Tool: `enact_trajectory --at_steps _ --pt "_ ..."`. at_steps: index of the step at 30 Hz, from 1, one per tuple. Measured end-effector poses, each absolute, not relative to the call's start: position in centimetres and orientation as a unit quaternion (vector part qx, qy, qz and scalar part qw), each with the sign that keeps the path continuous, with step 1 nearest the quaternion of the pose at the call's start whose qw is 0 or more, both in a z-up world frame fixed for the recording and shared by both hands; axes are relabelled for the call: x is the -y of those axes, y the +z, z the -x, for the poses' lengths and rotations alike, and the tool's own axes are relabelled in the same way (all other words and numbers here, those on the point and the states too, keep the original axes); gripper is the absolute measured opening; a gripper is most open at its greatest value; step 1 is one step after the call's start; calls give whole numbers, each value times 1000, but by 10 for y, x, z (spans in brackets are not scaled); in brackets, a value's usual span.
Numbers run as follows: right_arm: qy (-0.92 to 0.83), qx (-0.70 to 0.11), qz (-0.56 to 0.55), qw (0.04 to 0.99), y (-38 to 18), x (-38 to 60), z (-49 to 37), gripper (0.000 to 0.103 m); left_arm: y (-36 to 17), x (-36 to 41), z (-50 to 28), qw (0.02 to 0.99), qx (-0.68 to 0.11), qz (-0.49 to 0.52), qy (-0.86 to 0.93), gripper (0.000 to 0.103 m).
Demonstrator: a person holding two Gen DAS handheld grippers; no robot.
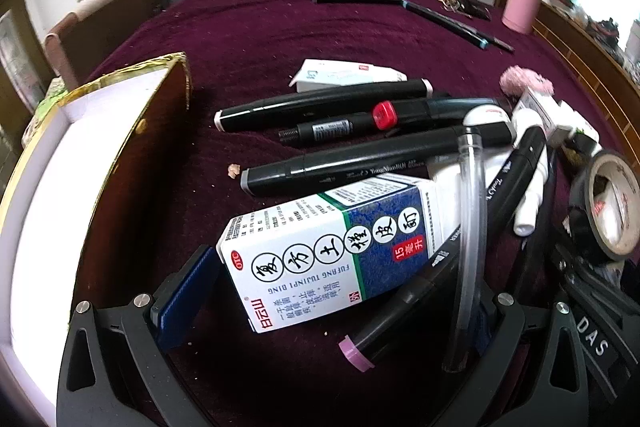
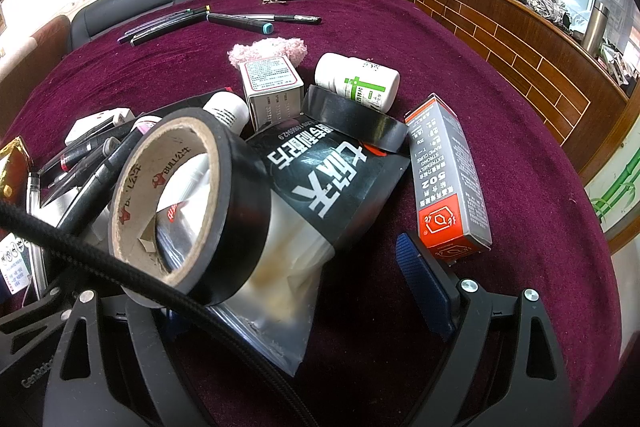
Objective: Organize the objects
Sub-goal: 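Grasp the clear ballpoint pen with the left gripper while the right gripper grasps the black tape roll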
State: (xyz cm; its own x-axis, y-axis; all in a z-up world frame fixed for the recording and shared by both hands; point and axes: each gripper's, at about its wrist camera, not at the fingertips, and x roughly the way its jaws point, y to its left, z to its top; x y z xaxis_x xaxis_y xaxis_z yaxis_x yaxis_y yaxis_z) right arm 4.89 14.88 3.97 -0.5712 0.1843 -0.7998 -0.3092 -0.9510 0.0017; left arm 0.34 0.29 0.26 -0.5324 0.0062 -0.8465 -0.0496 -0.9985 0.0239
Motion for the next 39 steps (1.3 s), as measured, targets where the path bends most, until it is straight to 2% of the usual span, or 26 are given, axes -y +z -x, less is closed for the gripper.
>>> enact_trajectory --at_steps 2,5,11,18,22,24,29,32,35,39 --pt "883 -68 442 143 37 -149 -48 90 2 -1 -7 30 -29 486 873 102" --pt "876 -83 449 153 35 -155 -48 103 2 3 -21 52 -35 488 871 102" --pt "870 -48 486 68 39 -160 -58 103 5 11 -55 95 -56 494 862 101" --pt "868 -36 492 58 39 -156 -68 103 6 14 -66 108 -69 503 854 101" --pt "869 -30 490 58 40 -153 -72 102 13 29 -71 131 -10 500 856 101" --pt "874 -21 482 60 43 -150 -75 96 19 36 -81 146 6 484 863 101" --pt "899 8 433 63 70 -136 -98 96 30 46 -102 142 3 451 881 101" --pt "928 17 367 62 101 -132 -127 96 33 48 -105 136 2 450 883 101" --pt "944 4 329 42 115 -134 -144 97 36 42 -107 141 -1 446 884 98" --pt "938 -35 340 57 101 -145 -153 97 38 31 -113 160 0 440 884 97"
